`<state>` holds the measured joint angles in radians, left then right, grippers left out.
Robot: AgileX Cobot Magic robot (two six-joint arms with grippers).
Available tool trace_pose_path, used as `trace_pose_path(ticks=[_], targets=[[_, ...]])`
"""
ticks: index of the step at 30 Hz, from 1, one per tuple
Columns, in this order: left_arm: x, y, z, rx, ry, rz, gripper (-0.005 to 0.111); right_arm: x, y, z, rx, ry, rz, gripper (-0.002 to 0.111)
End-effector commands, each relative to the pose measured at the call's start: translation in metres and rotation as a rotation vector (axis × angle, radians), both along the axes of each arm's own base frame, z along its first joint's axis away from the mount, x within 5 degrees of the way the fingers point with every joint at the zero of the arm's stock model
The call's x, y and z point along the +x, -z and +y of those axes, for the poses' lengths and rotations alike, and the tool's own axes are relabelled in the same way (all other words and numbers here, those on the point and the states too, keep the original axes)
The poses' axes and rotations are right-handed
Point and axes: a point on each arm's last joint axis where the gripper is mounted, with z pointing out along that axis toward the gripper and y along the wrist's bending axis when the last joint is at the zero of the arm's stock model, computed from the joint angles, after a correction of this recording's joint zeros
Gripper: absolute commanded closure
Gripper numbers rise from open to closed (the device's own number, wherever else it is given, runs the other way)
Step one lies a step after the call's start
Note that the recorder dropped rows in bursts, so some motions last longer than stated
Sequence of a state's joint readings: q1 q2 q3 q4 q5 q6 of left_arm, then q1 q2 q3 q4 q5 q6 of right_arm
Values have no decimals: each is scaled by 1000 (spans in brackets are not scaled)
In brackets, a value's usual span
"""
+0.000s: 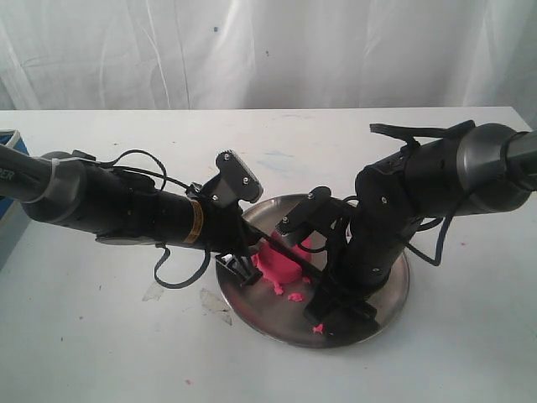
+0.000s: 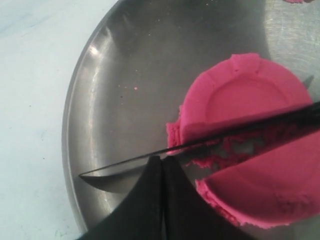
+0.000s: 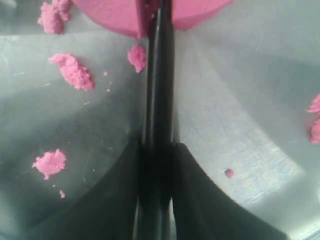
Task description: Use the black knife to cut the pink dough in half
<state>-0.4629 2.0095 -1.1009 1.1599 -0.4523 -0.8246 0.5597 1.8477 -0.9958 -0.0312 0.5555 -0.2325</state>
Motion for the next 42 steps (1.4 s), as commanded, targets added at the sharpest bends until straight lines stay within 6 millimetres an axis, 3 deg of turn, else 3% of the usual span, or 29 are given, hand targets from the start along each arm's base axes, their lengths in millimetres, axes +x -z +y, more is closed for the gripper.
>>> trace_pose_path(ticks=[1, 7, 10, 17, 19, 24, 26, 29, 33, 37, 42], targets=[[-1, -1, 3, 56, 35, -36, 107, -3, 6, -3, -25, 2, 37, 108], [-2, -31, 5, 50, 36, -115, 107, -2, 3, -2, -37, 3, 55, 108], [-4, -56, 11, 71, 1, -170, 107, 0, -2, -1, -45, 7, 72, 108], [-16, -117, 51, 219, -308, -235, 107, -1, -5, -1, -63, 8, 99, 108], [-30, -141, 75, 292, -476, -233, 107, -1, -5, -1, -63, 8, 99, 108], [-70, -171, 109, 336, -619, -259, 107, -1, -5, -1, -65, 8, 101, 108], [-100, -185, 127, 319, -673, -278, 107, -2, -4, -2, -74, 8, 115, 108], [-142, -195, 154, 320, -759, -286, 107, -5, -4, -4, -96, 9, 148, 108], [-180, -193, 173, 283, -771, -330, 107, -4, -4, -4, -89, 9, 139, 108], [-195, -177, 178, 267, -738, -334, 107, -3, -4, -3, -84, 9, 131, 108], [-199, -159, 169, 213, -619, -347, 107, -2, -4, -3, -74, 37, 119, 108]])
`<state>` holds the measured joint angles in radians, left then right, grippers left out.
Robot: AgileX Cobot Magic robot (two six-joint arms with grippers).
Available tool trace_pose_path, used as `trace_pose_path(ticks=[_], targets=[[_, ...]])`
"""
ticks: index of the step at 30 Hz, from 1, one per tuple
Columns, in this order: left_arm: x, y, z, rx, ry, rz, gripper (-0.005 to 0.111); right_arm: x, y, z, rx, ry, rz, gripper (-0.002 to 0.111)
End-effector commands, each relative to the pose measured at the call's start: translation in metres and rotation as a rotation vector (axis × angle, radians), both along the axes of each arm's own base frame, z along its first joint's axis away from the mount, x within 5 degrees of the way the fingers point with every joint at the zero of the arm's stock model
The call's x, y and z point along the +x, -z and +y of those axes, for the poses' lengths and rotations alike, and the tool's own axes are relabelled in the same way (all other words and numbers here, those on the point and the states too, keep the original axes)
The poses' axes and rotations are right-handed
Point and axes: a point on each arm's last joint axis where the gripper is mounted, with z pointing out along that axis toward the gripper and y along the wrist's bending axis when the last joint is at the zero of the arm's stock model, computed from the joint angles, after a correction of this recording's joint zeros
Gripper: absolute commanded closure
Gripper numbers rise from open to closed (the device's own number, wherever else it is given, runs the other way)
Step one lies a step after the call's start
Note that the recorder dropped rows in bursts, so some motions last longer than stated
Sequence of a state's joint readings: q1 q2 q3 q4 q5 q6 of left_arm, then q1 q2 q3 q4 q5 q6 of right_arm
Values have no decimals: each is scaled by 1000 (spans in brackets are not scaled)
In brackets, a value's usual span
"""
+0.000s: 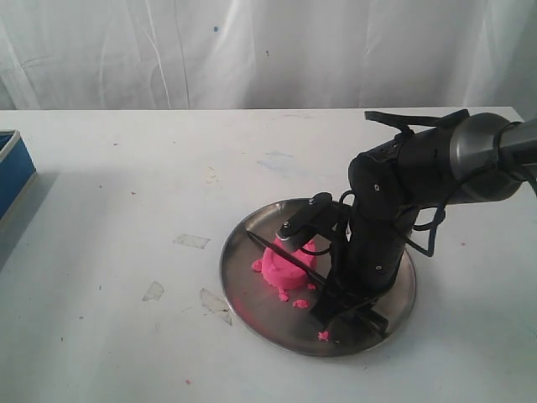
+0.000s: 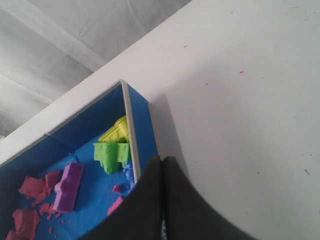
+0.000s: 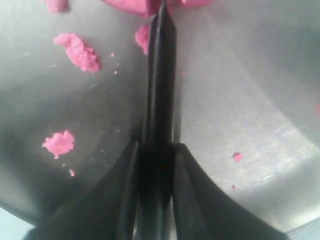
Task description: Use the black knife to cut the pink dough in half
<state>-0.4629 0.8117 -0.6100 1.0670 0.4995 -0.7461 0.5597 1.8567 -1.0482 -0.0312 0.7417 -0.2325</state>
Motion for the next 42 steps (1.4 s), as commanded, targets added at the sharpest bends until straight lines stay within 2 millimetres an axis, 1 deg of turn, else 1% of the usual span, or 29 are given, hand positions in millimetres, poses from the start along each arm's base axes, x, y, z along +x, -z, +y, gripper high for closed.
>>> trace_pose_path(ticks=[1, 3, 12, 15, 21, 36, 39, 42], targets=[[-3, 13, -8, -29, 122, -25, 107, 2, 1, 0, 8, 42, -9, 108], [-3, 14, -12, -42, 158, -36, 107, 3, 1, 1, 19, 58, -25, 108], [-2, 13, -12, -36, 163, -38, 107, 8, 0, 2, 54, 170, -68, 108], [-2, 13, -12, -36, 163, -38, 107, 8, 0, 3, 58, 177, -71, 108], [-2, 13, -12, -22, 166, -39, 107, 12, -1, -3, 11, 227, -119, 108], [-2, 13, -12, -22, 166, -39, 107, 12, -1, -2, 16, 218, -119, 108], [-2, 13, -12, -20, 166, -40, 107, 12, -5, -2, 24, 211, -128, 108], [-2, 13, -12, -14, 168, -43, 107, 12, -18, -3, 34, 215, -146, 108]])
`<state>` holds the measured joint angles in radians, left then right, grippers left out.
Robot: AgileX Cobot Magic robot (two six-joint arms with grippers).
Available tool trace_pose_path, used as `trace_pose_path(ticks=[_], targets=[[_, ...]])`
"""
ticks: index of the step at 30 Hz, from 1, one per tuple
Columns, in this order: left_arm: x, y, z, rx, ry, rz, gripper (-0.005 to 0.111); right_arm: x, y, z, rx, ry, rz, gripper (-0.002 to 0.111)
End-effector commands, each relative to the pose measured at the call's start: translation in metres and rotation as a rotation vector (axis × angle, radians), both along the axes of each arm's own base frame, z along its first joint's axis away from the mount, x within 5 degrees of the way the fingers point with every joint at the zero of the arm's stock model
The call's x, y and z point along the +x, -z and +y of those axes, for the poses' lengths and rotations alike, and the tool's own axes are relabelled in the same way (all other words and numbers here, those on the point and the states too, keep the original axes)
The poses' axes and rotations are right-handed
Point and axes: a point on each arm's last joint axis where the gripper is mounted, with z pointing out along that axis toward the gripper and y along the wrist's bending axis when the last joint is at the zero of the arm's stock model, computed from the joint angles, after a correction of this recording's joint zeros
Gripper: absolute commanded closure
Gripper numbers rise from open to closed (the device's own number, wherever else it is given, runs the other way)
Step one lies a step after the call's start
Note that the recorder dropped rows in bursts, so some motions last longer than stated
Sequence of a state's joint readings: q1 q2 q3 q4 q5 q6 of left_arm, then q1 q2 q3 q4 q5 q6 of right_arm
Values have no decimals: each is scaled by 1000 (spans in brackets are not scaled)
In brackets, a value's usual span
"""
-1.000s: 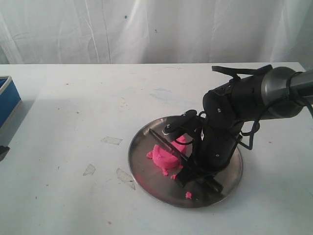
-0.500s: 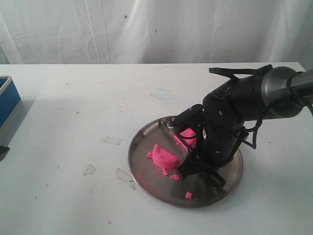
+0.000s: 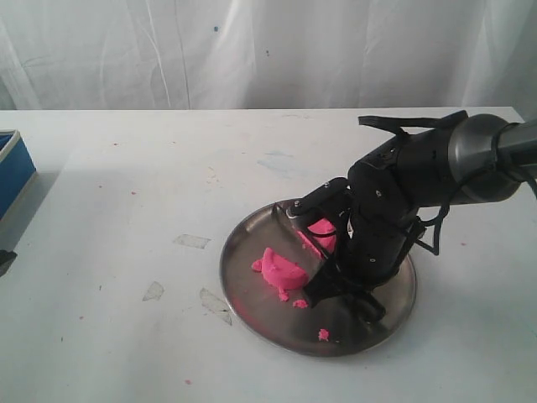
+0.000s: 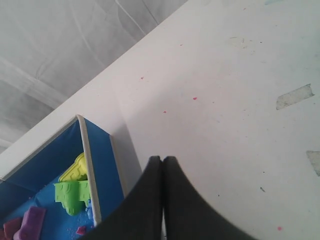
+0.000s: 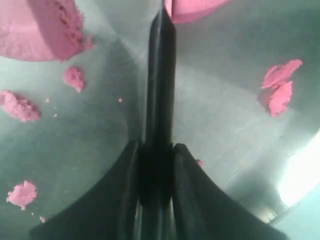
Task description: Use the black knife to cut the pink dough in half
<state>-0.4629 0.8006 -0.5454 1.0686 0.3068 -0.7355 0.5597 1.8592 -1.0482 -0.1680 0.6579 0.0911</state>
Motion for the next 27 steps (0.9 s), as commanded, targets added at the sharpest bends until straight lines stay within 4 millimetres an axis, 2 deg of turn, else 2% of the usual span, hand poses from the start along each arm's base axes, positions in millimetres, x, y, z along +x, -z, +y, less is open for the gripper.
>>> trace_pose_path(ticks=[1, 6, 10, 15, 27], targets=[[-1, 0, 1, 20, 4, -12, 107, 0, -23, -1, 18, -11, -43, 108], [-1, 0, 1, 17, 11, -15, 107, -10, -61, -10, -36, -105, -28, 108], [-1, -1, -2, -14, 36, -21, 107, -20, -74, -9, 8, -151, 10, 108], [-1, 0, -3, -22, 36, -18, 107, -26, -70, 2, 108, -237, 82, 108], [-2, 0, -1, -13, 18, -9, 107, -18, -37, 3, 38, -173, 155, 108]])
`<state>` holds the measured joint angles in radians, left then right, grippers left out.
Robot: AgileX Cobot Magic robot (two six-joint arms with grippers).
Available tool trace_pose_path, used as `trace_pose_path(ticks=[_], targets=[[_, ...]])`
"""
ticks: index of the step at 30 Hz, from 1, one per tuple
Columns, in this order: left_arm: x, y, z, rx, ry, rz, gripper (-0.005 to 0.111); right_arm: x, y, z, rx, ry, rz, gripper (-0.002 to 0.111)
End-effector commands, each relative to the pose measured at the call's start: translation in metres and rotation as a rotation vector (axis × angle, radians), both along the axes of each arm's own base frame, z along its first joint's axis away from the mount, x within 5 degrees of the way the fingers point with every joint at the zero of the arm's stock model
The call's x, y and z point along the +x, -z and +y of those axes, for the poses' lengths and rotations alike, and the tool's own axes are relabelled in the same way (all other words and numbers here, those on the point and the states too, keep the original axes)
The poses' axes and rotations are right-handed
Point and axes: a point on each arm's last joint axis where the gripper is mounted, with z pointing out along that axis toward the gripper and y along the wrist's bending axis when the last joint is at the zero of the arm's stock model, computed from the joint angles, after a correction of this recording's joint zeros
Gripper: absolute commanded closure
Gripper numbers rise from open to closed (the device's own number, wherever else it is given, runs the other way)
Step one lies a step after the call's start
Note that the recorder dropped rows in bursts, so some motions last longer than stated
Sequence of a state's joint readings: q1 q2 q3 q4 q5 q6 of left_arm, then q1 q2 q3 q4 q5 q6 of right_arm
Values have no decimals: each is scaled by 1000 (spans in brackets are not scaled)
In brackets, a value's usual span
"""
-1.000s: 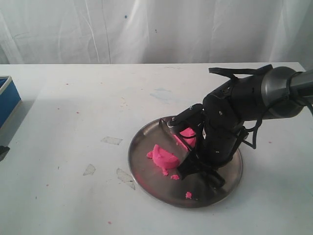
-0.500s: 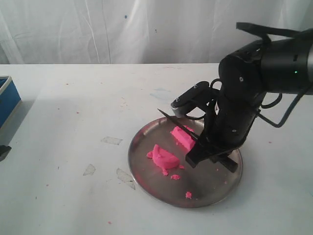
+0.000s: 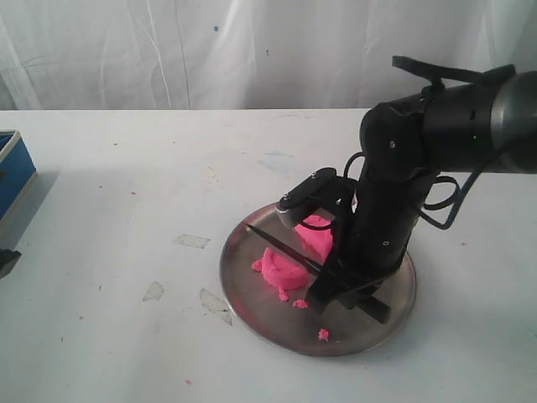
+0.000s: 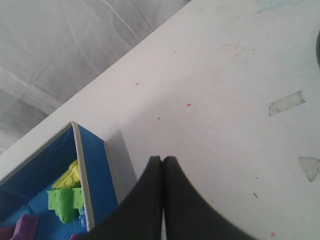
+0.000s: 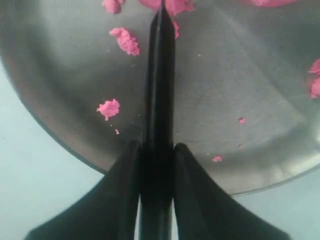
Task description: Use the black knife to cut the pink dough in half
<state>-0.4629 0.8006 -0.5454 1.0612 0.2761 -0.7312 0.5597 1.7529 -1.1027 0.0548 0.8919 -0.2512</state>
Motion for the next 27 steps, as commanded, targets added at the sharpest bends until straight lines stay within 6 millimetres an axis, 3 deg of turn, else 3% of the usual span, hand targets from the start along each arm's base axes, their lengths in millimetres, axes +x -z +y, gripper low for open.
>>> trace_pose_path(ticks=[1, 12, 27], targets=[[-2, 1, 2, 1, -6, 0, 107, 1, 6, -1, -18, 21, 21, 108], [-2, 1, 2, 1, -6, 0, 107, -7, 6, 1, 2, -39, 112, 108], [-2, 1, 2, -1, -7, 1, 107, -4, 6, 4, 25, -42, 72, 108]])
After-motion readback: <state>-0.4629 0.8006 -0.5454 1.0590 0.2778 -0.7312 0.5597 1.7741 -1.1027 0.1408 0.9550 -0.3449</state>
